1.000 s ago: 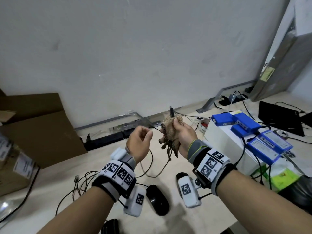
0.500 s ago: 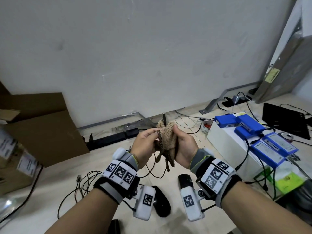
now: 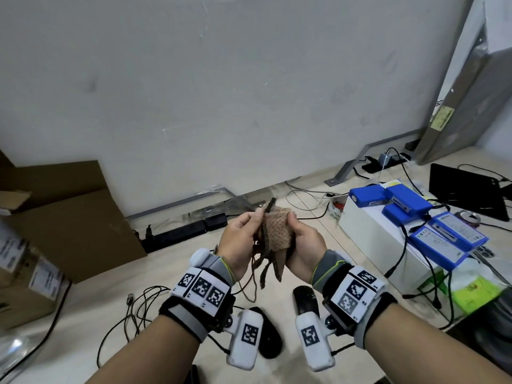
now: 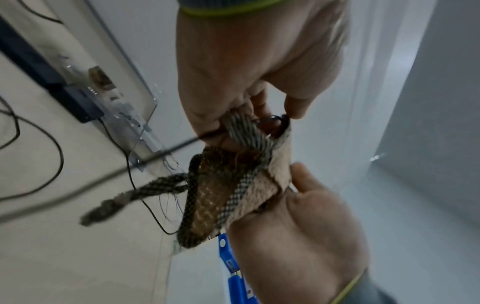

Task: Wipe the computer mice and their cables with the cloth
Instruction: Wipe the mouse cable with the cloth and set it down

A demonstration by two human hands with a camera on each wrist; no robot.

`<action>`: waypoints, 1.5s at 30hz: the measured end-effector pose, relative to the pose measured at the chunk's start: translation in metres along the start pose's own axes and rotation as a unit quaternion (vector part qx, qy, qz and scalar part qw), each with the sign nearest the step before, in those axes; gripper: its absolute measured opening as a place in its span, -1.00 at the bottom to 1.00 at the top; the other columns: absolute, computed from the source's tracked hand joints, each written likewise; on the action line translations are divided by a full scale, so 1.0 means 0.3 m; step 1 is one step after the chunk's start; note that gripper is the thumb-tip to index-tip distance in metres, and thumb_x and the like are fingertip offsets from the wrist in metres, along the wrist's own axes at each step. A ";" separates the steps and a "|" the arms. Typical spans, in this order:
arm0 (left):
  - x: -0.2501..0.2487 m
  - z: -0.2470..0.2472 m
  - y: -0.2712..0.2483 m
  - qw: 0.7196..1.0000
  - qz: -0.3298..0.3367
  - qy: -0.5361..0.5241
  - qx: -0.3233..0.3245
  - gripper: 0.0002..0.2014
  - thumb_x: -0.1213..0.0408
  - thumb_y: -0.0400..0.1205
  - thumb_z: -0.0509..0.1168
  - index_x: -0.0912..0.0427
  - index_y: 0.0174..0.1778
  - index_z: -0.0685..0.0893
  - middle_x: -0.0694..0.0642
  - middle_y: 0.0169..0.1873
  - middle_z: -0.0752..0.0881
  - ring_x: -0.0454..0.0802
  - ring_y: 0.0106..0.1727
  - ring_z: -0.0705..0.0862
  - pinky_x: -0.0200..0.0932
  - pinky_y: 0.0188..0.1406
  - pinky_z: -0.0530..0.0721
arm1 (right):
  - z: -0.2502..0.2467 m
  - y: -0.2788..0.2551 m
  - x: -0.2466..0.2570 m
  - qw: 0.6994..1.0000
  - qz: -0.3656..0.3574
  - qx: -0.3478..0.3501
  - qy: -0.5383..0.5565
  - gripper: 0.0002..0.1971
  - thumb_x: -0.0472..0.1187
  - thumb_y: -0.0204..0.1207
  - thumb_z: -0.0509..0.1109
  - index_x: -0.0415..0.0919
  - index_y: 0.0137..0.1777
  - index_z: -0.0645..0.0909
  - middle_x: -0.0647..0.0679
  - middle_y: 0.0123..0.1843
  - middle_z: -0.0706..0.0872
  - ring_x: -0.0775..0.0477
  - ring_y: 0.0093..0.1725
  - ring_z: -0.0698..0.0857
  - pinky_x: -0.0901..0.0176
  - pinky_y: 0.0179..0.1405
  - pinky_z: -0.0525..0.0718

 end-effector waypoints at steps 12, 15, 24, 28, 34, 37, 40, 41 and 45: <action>0.006 -0.003 -0.009 0.996 0.050 0.049 -0.049 -0.80 0.36 0.74 0.16 0.22 -0.21 0.57 0.08 -0.42 0.64 -0.14 -0.56 0.55 -0.34 -0.64 0.43 | -0.046 -0.015 0.015 0.995 0.002 0.061 0.084 -0.41 0.01 0.74 -0.06 -0.51 0.45 0.42 -0.55 0.27 0.61 -0.44 0.11 0.68 -0.18 -0.03 0.77; -0.006 0.015 -0.016 0.987 0.112 0.082 -0.080 -0.79 0.37 0.73 0.18 0.24 -0.22 0.59 0.11 -0.38 0.67 -0.11 -0.49 0.55 -0.30 -0.59 0.50 | -0.066 -0.014 0.024 0.993 0.012 0.052 0.106 -0.40 0.05 0.74 -0.08 -0.45 0.43 0.46 -0.50 0.35 0.60 -0.46 0.21 0.69 -0.26 0.09 0.72; -0.019 0.050 -0.027 0.982 0.131 0.136 -0.017 -0.79 0.39 0.73 0.17 0.21 -0.23 0.57 0.04 -0.51 0.56 -0.18 -0.60 0.41 -0.35 -0.64 0.36 | -0.092 -0.022 0.031 0.978 0.019 0.096 0.185 -0.36 0.06 0.70 -0.08 -0.44 0.22 0.68 -0.41 0.25 0.70 -0.39 0.15 0.73 -0.38 0.18 0.63; 0.014 0.058 -0.031 0.982 0.089 0.166 0.008 -0.80 0.40 0.71 0.20 0.25 -0.24 0.60 -0.05 -0.60 0.56 -0.18 -0.65 0.38 -0.35 -0.67 0.35 | -0.085 -0.031 0.040 0.974 0.012 0.131 0.185 -0.46 0.02 0.60 0.07 -0.38 0.12 0.75 -0.38 0.13 0.75 -0.34 0.05 0.74 -0.24 0.07 0.71; 0.038 0.064 -0.016 0.992 0.009 0.128 0.001 -0.67 0.43 0.71 0.19 0.23 -0.42 0.49 0.05 -0.64 0.50 -0.18 -0.72 0.32 -0.35 -0.75 0.28 | -0.041 -0.018 -0.008 0.992 -0.102 0.072 0.011 -0.73 -0.09 0.60 0.27 -0.18 -0.04 0.79 -0.34 -0.16 0.62 -0.25 -0.25 0.57 -0.03 -0.29 0.64; 0.052 0.068 -0.015 0.993 -0.046 0.103 0.017 -0.63 0.46 0.69 0.15 0.25 -0.49 0.43 0.06 -0.68 0.39 -0.18 -0.75 0.24 -0.37 -0.79 0.19 | -0.038 0.008 -0.028 0.978 -0.162 -0.050 -0.122 -0.82 -0.10 0.60 0.37 -0.17 -0.16 0.68 -0.15 -0.38 0.62 -0.08 -0.46 0.55 0.10 -0.44 0.61; 0.078 0.079 -0.022 0.992 -0.084 0.092 0.026 -0.61 0.43 0.68 0.16 0.19 -0.51 0.38 -0.02 -0.72 0.34 -0.19 -0.74 0.19 -0.38 -0.80 0.12 | -0.052 0.023 -0.022 0.924 -0.211 -0.138 -0.287 -0.72 0.02 0.58 0.36 -0.20 -0.17 0.65 0.00 -0.38 0.67 0.01 -0.39 0.61 0.21 -0.33 0.59; 0.086 0.079 -0.026 0.991 -0.090 0.093 0.027 -0.60 0.42 0.69 0.16 0.17 -0.51 0.37 -0.01 -0.71 0.33 -0.19 -0.74 0.18 -0.38 -0.80 0.10 | -0.056 0.028 -0.020 0.906 -0.219 -0.148 -0.332 -0.70 0.02 0.60 0.33 -0.21 -0.17 0.64 0.00 -0.37 0.67 0.03 -0.38 0.61 0.27 -0.34 0.57; 0.101 0.085 -0.028 0.991 -0.096 0.093 0.027 -0.64 0.37 0.71 0.19 0.17 -0.45 0.40 -0.03 -0.69 0.35 -0.21 -0.76 0.25 -0.39 -0.79 0.06 | -0.076 0.048 -0.003 0.905 -0.178 -0.177 -0.343 -0.61 0.07 0.58 0.29 -0.19 -0.35 0.61 0.00 -0.44 0.65 -0.02 -0.39 0.60 0.15 -0.29 0.62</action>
Point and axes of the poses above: each hand's wrist, its own y-axis towards the middle knuckle, its own z-axis out of the palm, x = y × z, the point moved 1 cm from there along y, towards the middle knuckle
